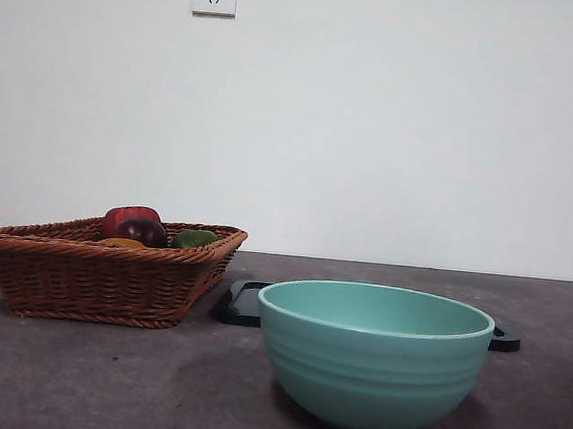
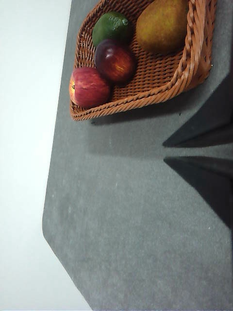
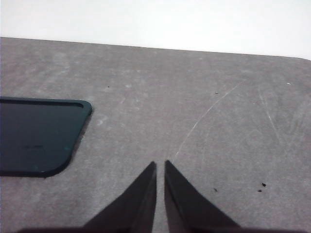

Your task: Pick up the wifruite, put it on the bowl, pick up the plate, put it on desk

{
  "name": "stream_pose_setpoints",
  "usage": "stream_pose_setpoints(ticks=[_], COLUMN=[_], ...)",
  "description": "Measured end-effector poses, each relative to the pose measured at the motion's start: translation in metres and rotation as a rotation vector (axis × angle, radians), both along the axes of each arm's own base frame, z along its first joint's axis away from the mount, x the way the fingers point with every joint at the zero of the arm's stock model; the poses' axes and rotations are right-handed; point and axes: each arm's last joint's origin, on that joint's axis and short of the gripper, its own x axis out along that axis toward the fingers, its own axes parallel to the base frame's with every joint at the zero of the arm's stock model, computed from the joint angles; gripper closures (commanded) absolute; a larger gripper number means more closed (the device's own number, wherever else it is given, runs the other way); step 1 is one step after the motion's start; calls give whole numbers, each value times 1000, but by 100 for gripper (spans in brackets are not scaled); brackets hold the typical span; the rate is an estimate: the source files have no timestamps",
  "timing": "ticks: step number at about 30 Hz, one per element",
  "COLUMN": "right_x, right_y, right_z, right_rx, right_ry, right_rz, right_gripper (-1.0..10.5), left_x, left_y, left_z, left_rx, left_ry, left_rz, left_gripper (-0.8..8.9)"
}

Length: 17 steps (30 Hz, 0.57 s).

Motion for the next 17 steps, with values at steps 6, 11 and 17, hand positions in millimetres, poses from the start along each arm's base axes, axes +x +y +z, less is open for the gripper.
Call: stream_pose_setpoints(ticks=[6,11,17], right_x=[0,0,-2], right_y=[1,2,5], right_z=[0,0,13], right_rx=[71,154,262], right_ry=[-3,-4,-27], right_rz=[36,39,57], right_gripper=[936,936,937], left_x=[0,0,-2], left_y=[0,-1,-5], left_z=[0,0,6], left_rx=[0,-15,-68], left_ry=[0,0,-3], left_rz=[0,-15,-64], left_gripper=[798,798,798])
